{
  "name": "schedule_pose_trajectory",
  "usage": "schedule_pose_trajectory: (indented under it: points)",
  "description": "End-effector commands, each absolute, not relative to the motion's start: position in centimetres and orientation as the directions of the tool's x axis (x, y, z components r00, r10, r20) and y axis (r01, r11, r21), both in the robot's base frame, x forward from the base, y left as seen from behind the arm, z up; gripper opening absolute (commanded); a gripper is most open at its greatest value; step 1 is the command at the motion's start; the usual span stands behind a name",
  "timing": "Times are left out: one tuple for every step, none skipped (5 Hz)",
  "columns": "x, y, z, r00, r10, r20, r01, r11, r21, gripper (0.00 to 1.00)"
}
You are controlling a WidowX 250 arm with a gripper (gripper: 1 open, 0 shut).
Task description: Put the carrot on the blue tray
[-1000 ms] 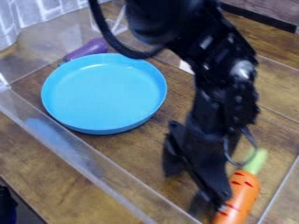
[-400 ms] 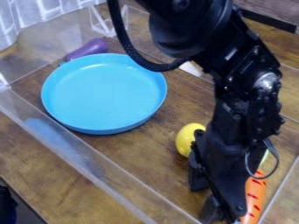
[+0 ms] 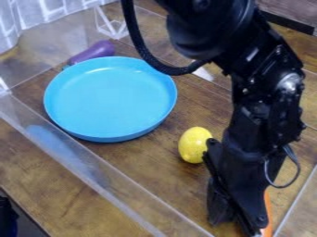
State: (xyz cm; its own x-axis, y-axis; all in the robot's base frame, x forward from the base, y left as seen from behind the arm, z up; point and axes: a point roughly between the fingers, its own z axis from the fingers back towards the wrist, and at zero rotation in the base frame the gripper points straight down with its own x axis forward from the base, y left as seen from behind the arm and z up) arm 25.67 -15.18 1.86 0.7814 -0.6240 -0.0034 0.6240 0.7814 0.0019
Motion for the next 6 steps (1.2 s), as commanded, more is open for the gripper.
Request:
schedule_pose_trajectory:
  points:
    - [25.80,-15.75,2.66,0.808,-0.589,0.016,0.590,0.808,-0.007,0.00]
    - [25.80,-16.15,2.67,0.831,-0.556,0.009,0.556,0.831,-0.018,0.00]
    - [25.71,-15.96,2.67,0.863,-0.505,0.006,0.504,0.863,-0.029,0.00]
    - [25.71,-15.71,2.66,0.892,-0.451,0.003,0.451,0.892,-0.037,0.00]
    - [25.85,-16.06,3.01,0.889,-0.459,0.000,0.458,0.888,-0.044,0.00]
    - [26.13,-16.40,3.34,0.885,-0.466,-0.002,0.465,0.884,-0.051,0.00]
